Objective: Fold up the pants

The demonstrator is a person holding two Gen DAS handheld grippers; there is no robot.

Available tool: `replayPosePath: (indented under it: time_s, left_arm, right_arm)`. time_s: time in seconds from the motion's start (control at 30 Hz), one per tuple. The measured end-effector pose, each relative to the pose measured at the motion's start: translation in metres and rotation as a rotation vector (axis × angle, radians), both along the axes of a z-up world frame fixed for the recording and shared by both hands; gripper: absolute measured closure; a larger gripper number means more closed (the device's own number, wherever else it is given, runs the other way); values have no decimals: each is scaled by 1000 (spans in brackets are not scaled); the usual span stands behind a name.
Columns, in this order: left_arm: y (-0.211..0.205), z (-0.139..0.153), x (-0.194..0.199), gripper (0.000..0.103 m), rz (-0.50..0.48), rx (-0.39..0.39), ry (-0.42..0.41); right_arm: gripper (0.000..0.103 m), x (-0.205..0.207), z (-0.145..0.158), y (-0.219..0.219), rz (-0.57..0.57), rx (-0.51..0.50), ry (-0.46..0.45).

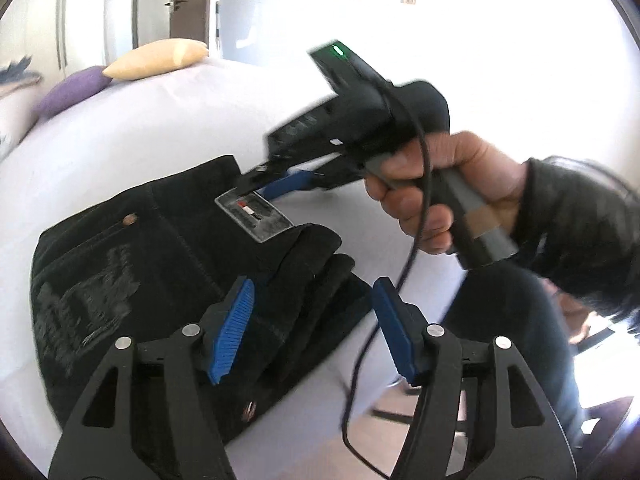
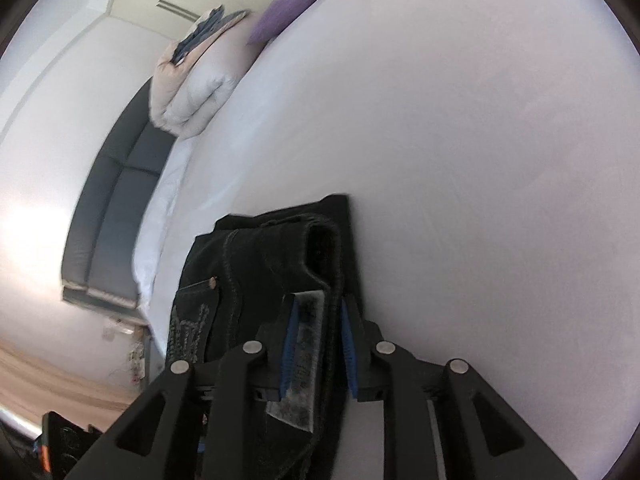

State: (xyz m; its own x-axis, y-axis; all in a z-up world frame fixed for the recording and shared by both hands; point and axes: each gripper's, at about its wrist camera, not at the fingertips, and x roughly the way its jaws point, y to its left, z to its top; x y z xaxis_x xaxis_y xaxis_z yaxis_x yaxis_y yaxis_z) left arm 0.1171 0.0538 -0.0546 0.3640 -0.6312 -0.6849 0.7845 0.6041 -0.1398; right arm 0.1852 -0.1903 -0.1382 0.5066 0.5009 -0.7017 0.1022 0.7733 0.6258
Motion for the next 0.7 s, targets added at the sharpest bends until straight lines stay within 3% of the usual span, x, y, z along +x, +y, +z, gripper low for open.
replayPosePath:
  time_s: [0.07,0.13,0.27,0.33,0.37,0.47,0.57,0.7]
  left_arm:
    - [23,10,6,42,42,-33,11]
    - [46,17,22,43,98,-51,12]
    - [82,21,77,45,203,-51,41]
    - [95,16,111,59,254,-39,75]
    - [95,14,129,72,273,-23,98]
    - [108,-7,170,84,322,16,178]
    - [109,-17,164,87,303,68,165]
    - [117,-15,131,87,299,83,128]
  right_arm:
    - [68,-7,9,-3,-22,-13,-2]
    - [90,-16,25,3,-4,-27,-34]
    - [94,-30,47,41,113,6,-95]
    - [95,-31,44,61,156,6,-82]
    - [95,-30,37,67,159,8,-64]
    - [100,-26,13,65,118,9,8]
    - [103,-31,-3,53,81,66,17]
    - [103,-37,-3,55,60,59,-3]
